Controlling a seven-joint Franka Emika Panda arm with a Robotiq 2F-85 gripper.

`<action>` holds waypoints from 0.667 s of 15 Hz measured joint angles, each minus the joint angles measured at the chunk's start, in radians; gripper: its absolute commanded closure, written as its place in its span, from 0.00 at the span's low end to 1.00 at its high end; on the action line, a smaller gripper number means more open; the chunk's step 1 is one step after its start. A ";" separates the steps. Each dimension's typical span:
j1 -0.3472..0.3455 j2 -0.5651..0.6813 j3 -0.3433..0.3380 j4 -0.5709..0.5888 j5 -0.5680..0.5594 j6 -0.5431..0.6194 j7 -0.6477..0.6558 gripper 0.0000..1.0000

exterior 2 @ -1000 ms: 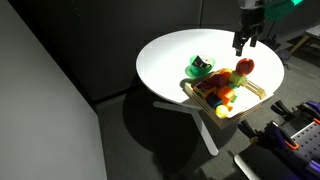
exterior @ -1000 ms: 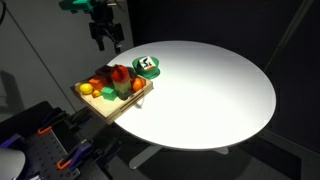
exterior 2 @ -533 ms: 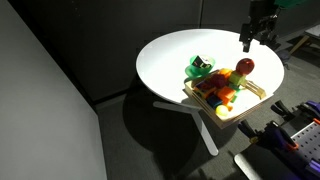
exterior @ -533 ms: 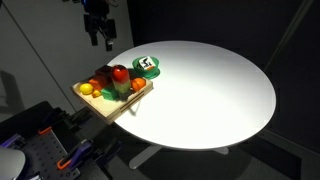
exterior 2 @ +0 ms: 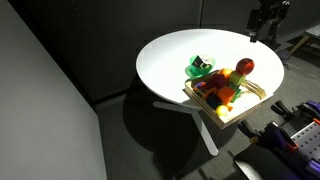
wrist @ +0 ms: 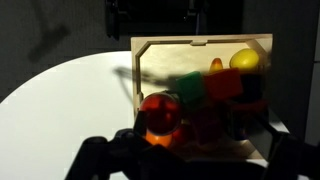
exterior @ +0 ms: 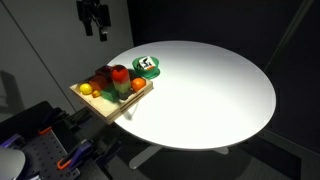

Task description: Put the pink block on the tray

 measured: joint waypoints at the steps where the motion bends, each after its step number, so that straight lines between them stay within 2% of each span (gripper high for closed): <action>1: 0.000 -0.013 0.000 0.000 0.000 -0.002 0.003 0.00; 10: -0.007 -0.112 0.000 -0.003 -0.001 0.018 0.038 0.00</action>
